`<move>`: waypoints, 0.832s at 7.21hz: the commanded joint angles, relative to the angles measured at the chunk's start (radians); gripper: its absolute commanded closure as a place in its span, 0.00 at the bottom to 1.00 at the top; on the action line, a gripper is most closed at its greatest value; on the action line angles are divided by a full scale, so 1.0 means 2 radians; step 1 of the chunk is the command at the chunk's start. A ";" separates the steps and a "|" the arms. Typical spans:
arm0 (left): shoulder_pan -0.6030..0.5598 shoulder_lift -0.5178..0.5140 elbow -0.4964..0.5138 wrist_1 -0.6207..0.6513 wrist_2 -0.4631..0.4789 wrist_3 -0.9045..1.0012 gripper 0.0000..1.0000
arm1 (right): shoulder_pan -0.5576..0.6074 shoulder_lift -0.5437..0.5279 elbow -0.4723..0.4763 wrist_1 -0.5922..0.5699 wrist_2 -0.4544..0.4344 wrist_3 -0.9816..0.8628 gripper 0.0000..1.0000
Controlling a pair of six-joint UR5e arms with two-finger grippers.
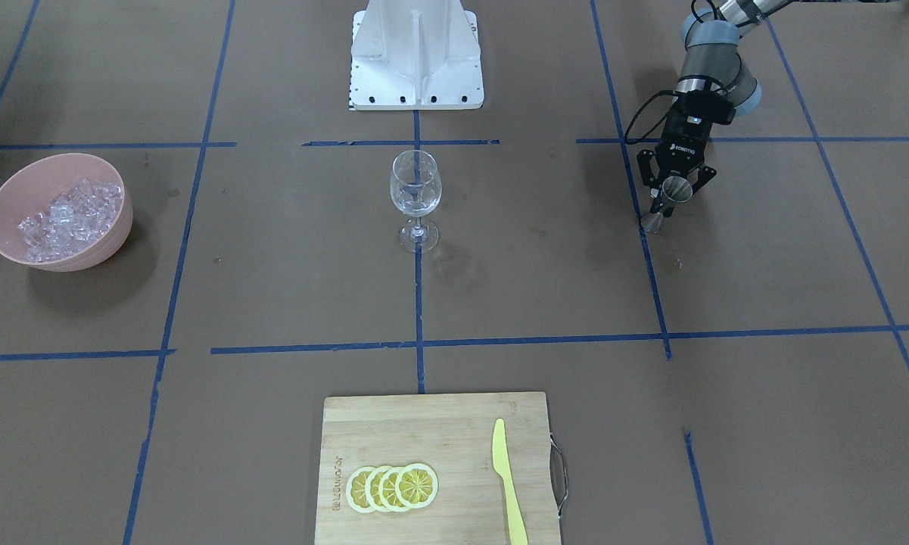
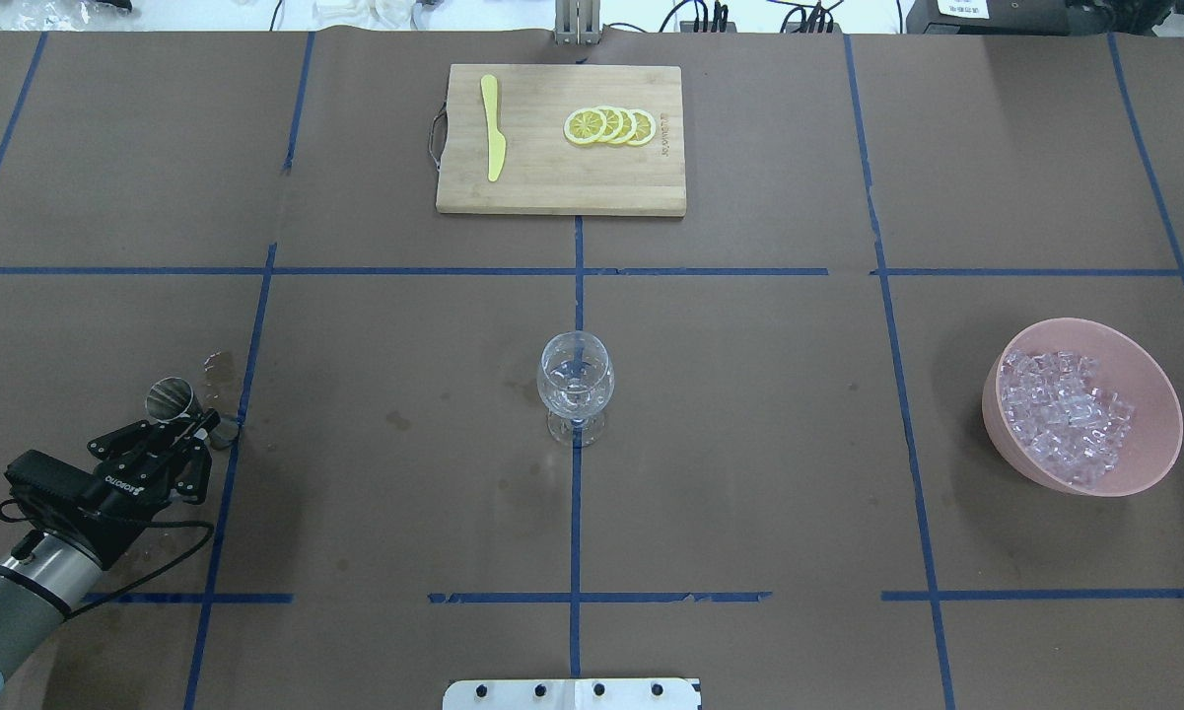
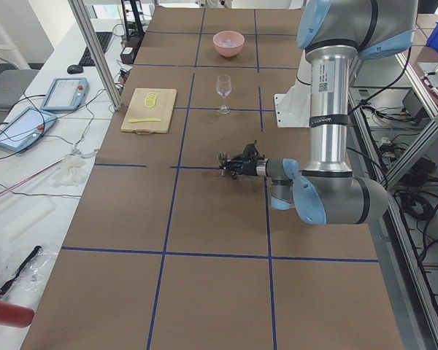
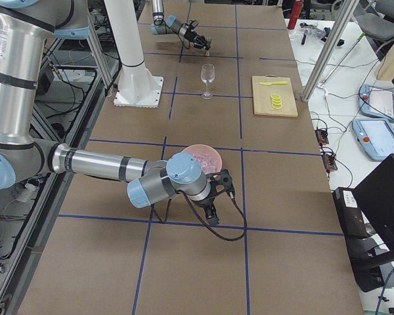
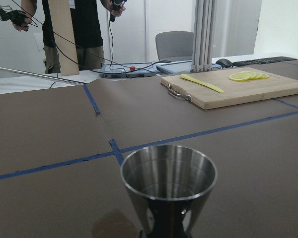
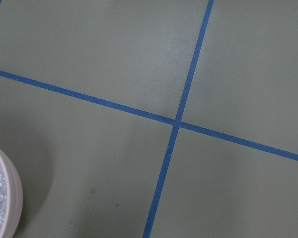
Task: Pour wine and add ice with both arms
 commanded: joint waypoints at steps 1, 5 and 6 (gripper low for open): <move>0.000 0.000 -0.001 -0.001 -0.001 0.000 0.96 | 0.000 0.000 0.000 0.000 0.001 0.000 0.00; -0.001 0.002 0.002 -0.001 -0.001 0.001 0.96 | 0.001 0.000 0.001 0.001 0.000 0.000 0.00; -0.001 0.002 0.003 0.000 -0.001 0.001 0.96 | 0.000 0.000 0.001 0.001 0.000 0.000 0.00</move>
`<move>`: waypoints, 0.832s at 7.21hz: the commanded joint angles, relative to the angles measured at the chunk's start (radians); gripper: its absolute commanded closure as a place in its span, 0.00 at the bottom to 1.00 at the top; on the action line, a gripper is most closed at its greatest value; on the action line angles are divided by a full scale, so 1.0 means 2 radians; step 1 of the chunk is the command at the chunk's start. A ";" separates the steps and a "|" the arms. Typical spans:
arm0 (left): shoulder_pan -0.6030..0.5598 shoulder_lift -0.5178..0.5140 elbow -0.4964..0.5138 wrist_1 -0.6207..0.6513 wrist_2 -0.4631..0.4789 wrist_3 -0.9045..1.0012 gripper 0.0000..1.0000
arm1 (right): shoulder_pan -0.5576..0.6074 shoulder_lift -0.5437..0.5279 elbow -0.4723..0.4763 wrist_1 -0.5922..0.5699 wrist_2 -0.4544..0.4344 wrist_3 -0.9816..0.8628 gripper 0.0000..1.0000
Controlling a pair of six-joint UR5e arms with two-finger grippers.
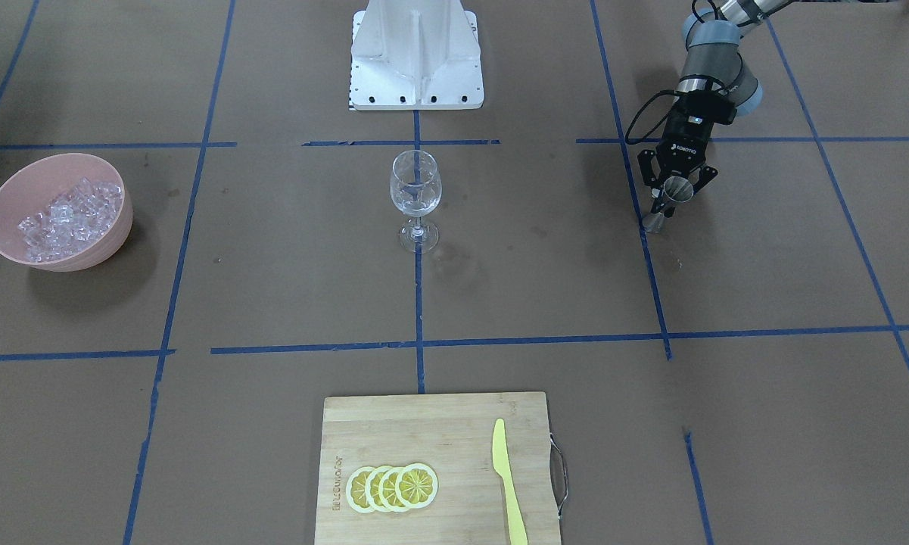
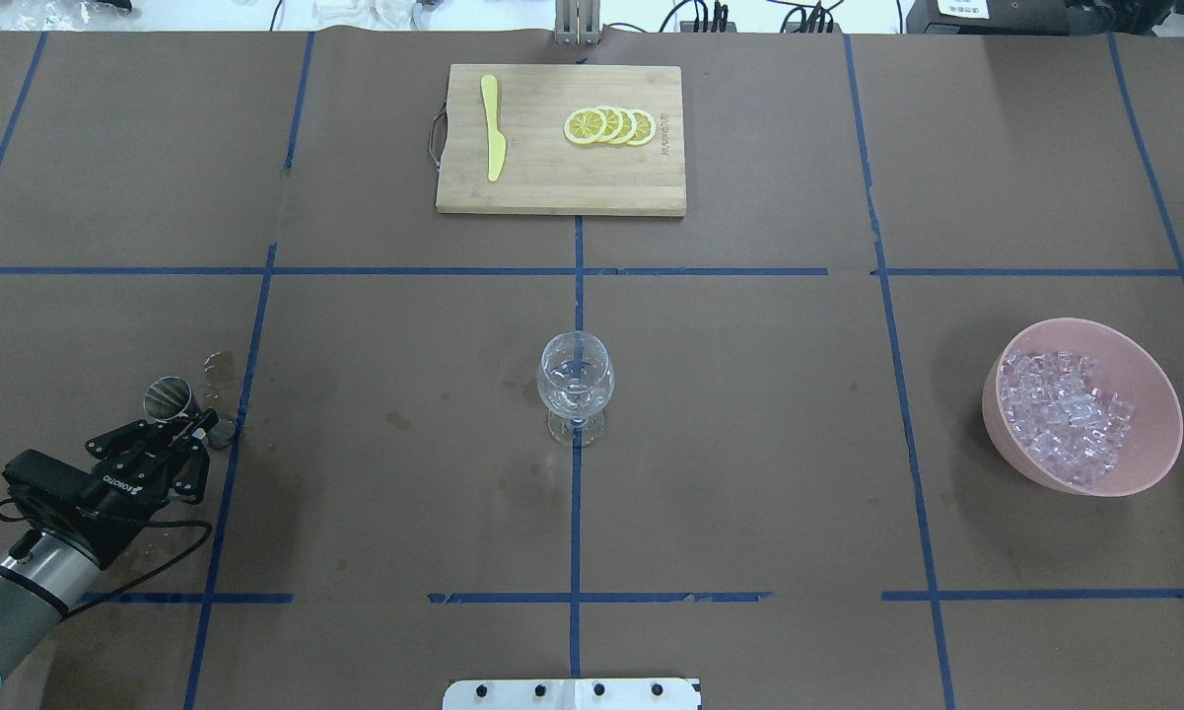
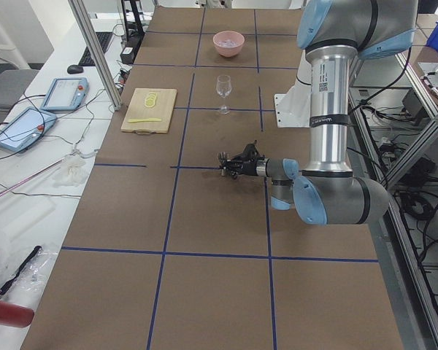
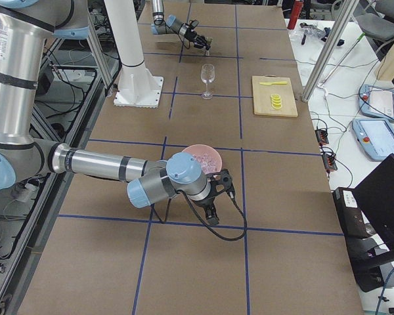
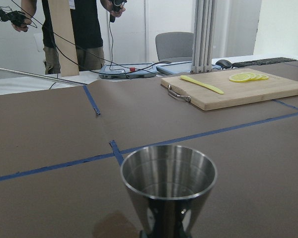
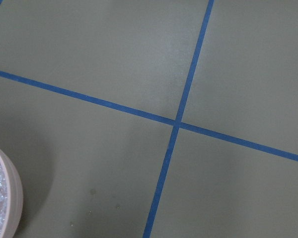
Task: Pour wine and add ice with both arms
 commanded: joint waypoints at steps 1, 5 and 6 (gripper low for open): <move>0.000 0.000 0.002 0.001 0.000 0.001 0.91 | 0.000 0.000 0.000 0.000 0.000 0.000 0.00; 0.001 0.000 0.000 -0.001 0.002 0.005 0.00 | 0.000 0.000 -0.001 -0.001 0.000 0.000 0.00; 0.000 0.000 -0.003 -0.001 0.001 0.005 0.00 | 0.000 0.000 -0.001 0.000 0.000 0.000 0.00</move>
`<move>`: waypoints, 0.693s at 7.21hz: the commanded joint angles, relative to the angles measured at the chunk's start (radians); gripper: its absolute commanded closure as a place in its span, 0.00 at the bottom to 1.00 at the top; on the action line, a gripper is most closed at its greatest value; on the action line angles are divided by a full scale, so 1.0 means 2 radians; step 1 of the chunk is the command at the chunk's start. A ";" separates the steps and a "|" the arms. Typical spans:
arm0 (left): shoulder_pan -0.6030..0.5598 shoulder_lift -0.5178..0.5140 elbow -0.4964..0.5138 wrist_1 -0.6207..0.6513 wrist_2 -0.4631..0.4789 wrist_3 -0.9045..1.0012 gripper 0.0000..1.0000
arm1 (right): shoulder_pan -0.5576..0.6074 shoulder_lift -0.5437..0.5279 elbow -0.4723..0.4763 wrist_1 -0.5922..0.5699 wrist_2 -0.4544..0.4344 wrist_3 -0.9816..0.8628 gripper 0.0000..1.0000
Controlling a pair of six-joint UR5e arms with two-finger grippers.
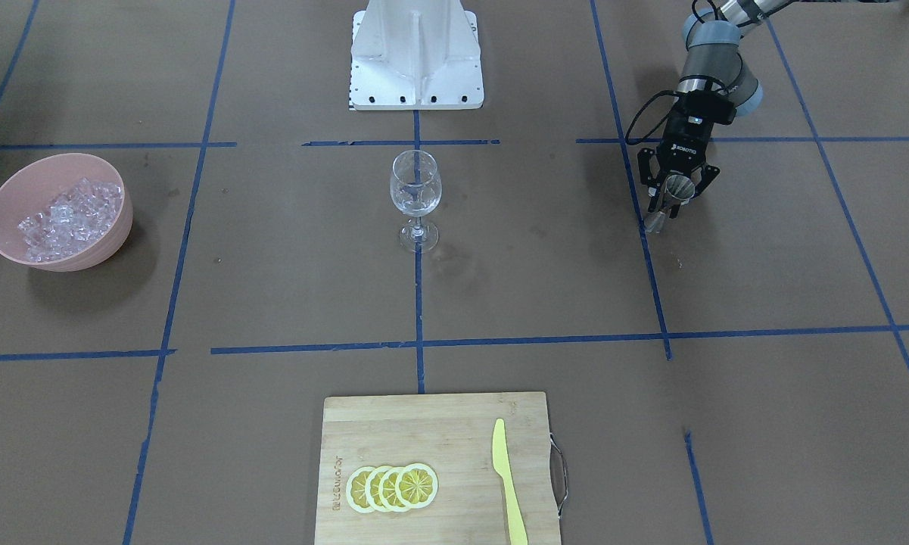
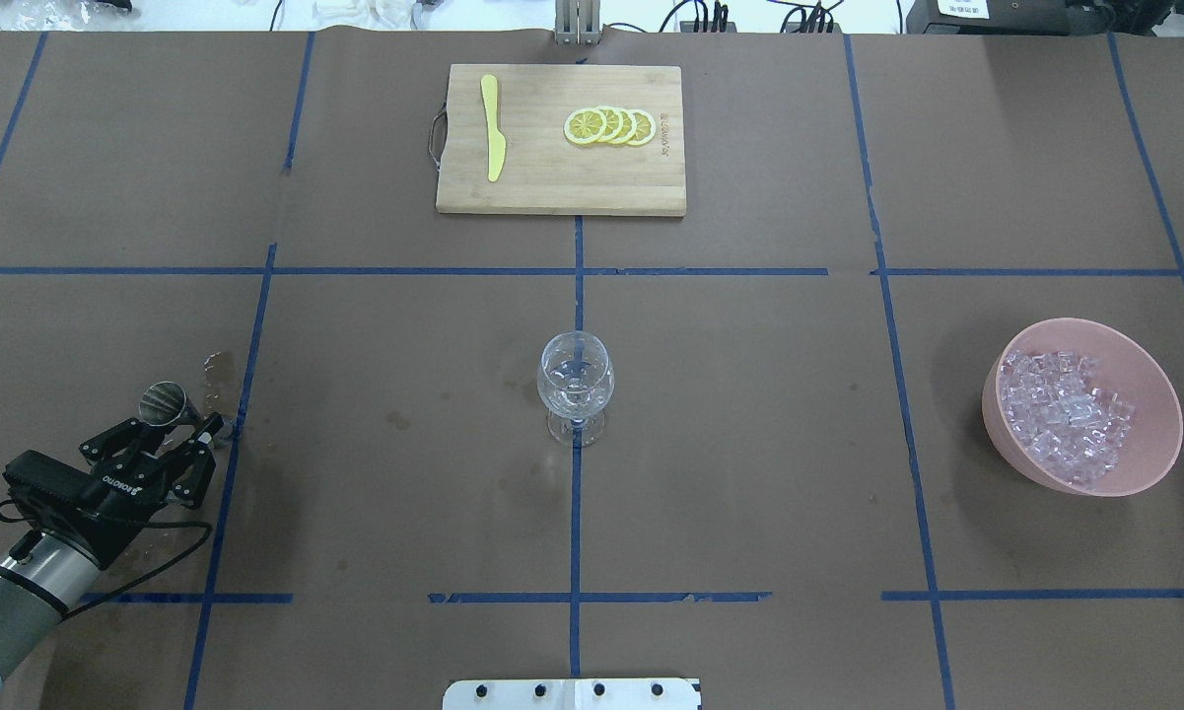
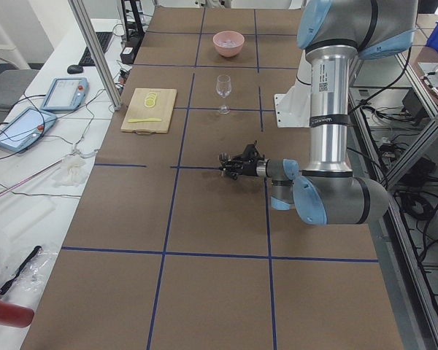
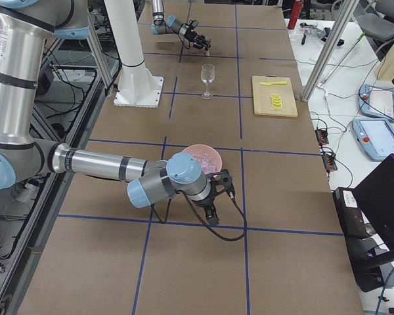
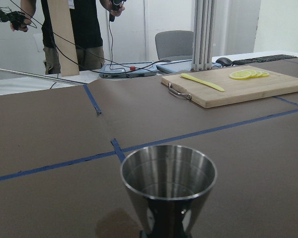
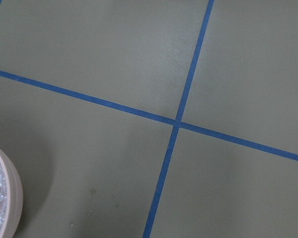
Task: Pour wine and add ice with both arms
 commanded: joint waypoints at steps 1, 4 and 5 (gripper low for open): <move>-0.001 0.001 -0.008 0.000 0.001 0.000 0.00 | 0.000 0.000 0.001 0.000 0.000 0.000 0.00; -0.011 0.006 -0.051 -0.005 0.035 0.006 0.00 | 0.000 0.000 0.001 0.000 0.000 0.000 0.00; -0.011 0.007 -0.059 -0.005 0.043 0.006 0.00 | 0.000 0.001 0.001 0.000 0.000 0.000 0.00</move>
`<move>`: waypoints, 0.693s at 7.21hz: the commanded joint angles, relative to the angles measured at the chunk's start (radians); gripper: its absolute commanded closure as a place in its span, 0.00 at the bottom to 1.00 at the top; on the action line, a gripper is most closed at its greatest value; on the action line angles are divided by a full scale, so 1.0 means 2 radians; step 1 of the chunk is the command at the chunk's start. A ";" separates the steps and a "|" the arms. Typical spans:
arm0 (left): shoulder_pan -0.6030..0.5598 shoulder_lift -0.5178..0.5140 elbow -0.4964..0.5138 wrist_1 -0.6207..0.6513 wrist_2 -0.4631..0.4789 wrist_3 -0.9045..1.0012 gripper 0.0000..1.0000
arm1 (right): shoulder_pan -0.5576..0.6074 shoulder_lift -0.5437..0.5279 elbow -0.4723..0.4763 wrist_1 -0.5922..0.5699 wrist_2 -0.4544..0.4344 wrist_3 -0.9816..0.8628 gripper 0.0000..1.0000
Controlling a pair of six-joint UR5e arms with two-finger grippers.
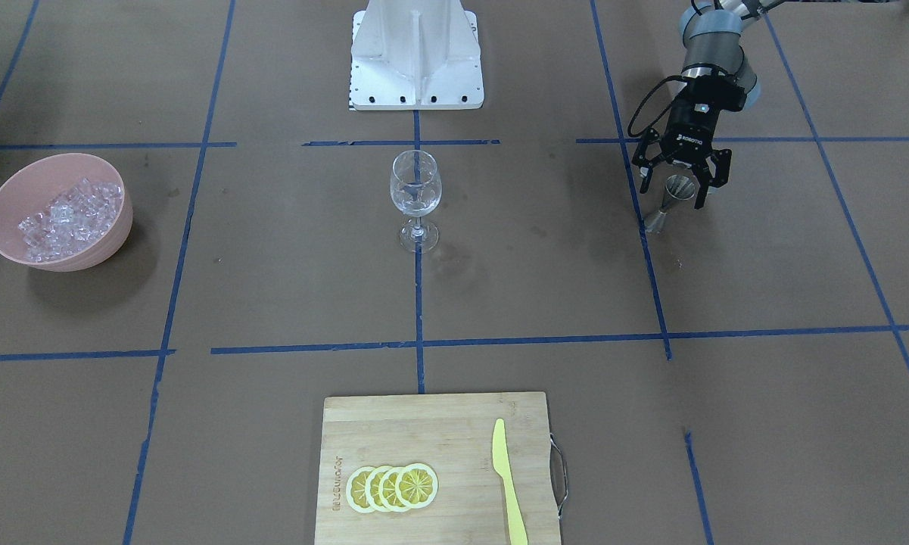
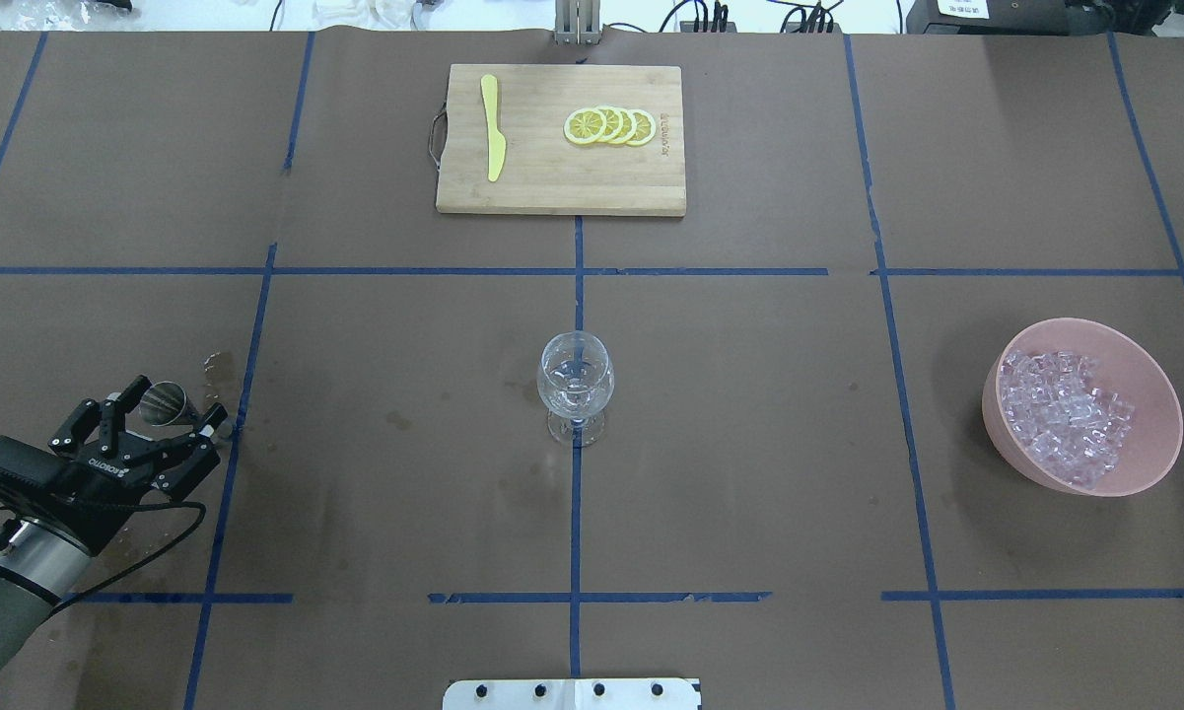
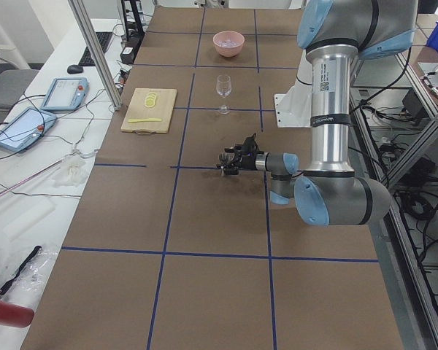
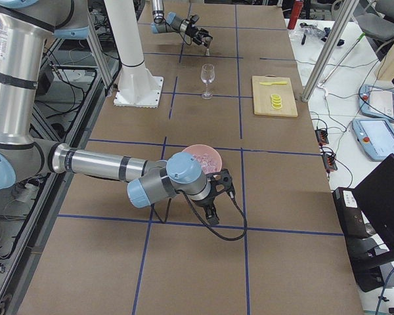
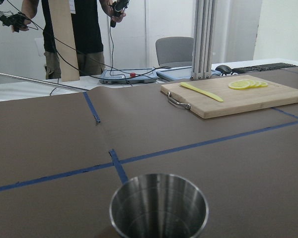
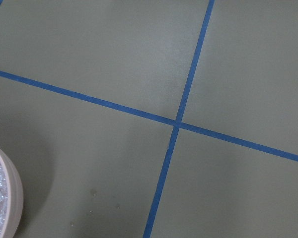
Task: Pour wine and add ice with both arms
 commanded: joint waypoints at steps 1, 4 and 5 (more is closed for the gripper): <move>-0.002 0.000 -0.016 -0.004 0.028 0.004 0.00 | 0.000 0.001 0.000 0.000 0.000 0.000 0.00; -0.103 0.001 -0.031 -0.001 -0.092 0.064 0.00 | 0.000 0.002 -0.001 0.000 0.000 0.000 0.00; -0.171 0.001 -0.031 0.037 -0.191 0.078 0.00 | 0.000 0.002 -0.001 -0.001 0.000 0.000 0.00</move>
